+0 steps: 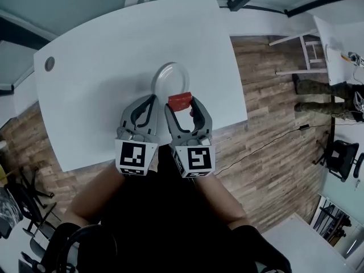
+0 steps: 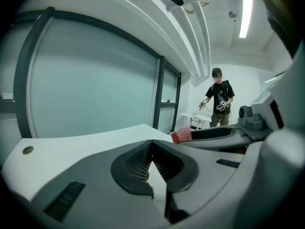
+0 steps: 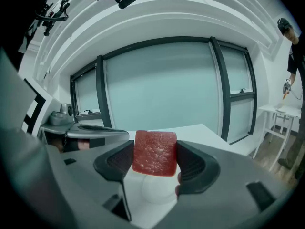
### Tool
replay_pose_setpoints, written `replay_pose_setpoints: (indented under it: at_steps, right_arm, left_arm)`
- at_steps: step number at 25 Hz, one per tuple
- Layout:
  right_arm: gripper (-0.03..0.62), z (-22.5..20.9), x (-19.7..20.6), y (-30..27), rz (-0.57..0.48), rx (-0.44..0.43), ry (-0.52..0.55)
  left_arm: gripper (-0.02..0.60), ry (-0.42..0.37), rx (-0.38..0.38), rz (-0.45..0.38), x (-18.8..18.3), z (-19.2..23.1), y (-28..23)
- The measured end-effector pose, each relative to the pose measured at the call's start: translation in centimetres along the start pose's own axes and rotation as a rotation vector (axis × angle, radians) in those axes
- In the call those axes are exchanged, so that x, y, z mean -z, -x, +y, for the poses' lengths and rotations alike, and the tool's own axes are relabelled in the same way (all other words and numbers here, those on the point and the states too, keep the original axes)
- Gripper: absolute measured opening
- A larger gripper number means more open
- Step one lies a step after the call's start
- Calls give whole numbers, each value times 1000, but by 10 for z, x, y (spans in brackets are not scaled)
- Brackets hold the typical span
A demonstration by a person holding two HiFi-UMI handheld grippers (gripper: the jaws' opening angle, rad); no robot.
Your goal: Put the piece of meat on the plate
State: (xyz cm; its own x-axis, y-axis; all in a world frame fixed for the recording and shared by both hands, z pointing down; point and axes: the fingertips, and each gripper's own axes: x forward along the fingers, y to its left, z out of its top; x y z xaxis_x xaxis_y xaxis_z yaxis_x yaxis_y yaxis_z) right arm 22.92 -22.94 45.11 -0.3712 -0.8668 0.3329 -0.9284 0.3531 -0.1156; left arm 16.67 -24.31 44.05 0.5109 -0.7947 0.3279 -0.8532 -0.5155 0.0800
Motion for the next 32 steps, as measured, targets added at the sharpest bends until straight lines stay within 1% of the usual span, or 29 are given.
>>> replay_pose_setpoints:
  at_steps: [7,15,26,32]
  right_arm:
    - [282,-9,25,-22,62,10,-13]
    - [275,-15,48,-46,114,16,-26]
    - [275,-20,76,-64,212,20,-66]
    - [275,-19,85,-73,263,16,-56]
  left_arm:
    - [0,20,-11,57,28,12,-15]
    - [0,30,-13,104,49,25,-30]
    - [0,41,-3,151,64,29,-45]
    - [0,52,-2,170,71,32,-48]
